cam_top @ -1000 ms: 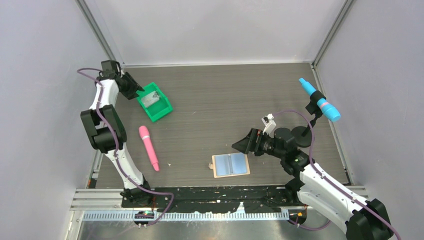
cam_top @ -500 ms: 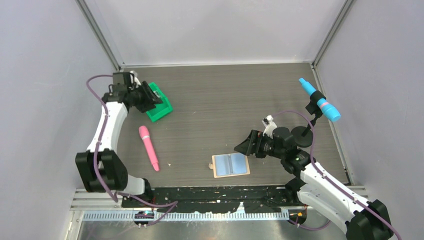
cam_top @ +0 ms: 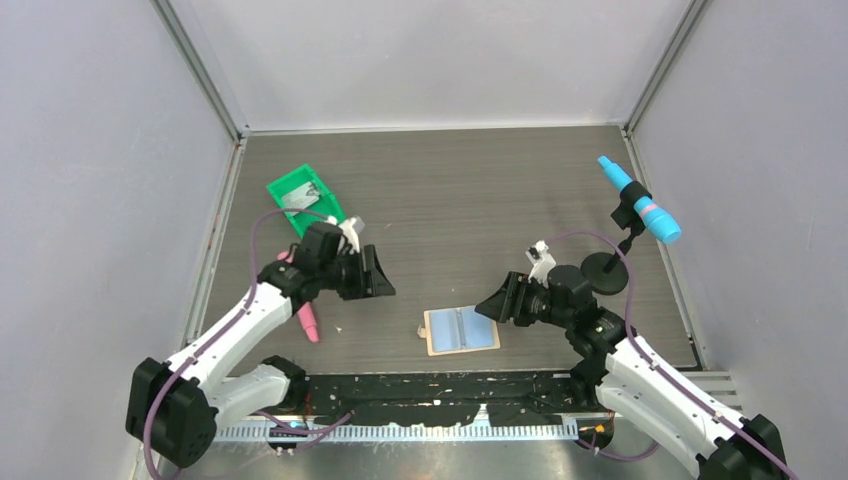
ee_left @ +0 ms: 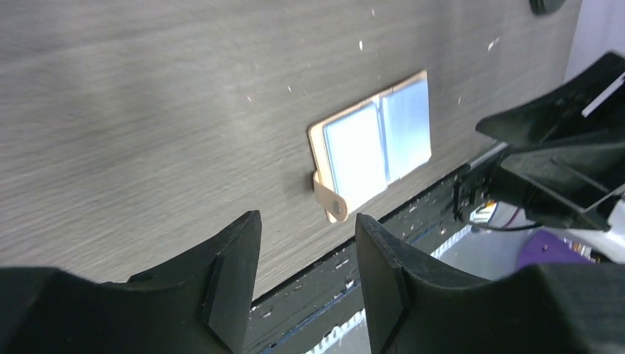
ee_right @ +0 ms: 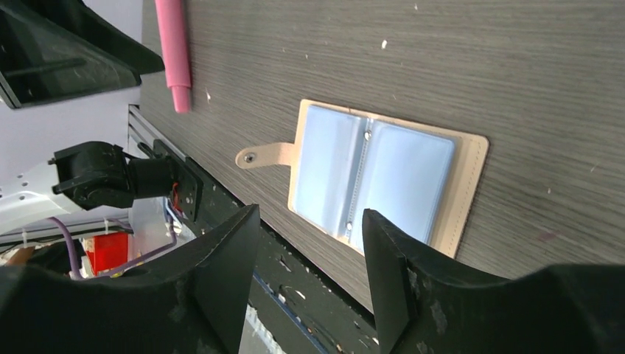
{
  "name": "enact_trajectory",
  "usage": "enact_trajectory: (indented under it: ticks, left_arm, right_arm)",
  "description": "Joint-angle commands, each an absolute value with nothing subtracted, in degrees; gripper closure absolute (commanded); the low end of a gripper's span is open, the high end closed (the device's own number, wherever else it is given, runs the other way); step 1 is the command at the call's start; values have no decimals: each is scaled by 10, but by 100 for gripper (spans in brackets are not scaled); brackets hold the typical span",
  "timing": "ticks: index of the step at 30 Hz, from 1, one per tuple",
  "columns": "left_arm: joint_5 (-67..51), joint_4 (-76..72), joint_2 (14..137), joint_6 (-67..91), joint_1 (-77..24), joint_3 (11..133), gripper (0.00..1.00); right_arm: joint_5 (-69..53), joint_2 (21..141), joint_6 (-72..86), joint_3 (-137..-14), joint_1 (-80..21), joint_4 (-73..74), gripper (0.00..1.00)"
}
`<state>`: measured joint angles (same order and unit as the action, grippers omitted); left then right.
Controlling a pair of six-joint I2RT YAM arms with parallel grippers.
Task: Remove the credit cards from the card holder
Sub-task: Remove the credit card from the card holder.
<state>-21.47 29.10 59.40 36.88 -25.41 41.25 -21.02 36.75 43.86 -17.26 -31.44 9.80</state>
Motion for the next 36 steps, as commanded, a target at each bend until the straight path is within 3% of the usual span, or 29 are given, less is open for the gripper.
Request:
enact_trajectory:
  ticks: [1,17,26,36]
  left_arm:
    - [-202,178,584,417,-313,369,47]
    - [-162,58,721,445,-455,335,41]
    - [-132,39,784,462,-490,336,48]
    - [-143,26,755,481,-497,333,97]
  right_arm:
    - [-196,369,442,-168,-328,97,40]
    - [-97,424,478,-187,-452,71,36]
    - [-71,430,489,-183,-479,54,38]
    - [-44,445,463,-208,-492,85,27]
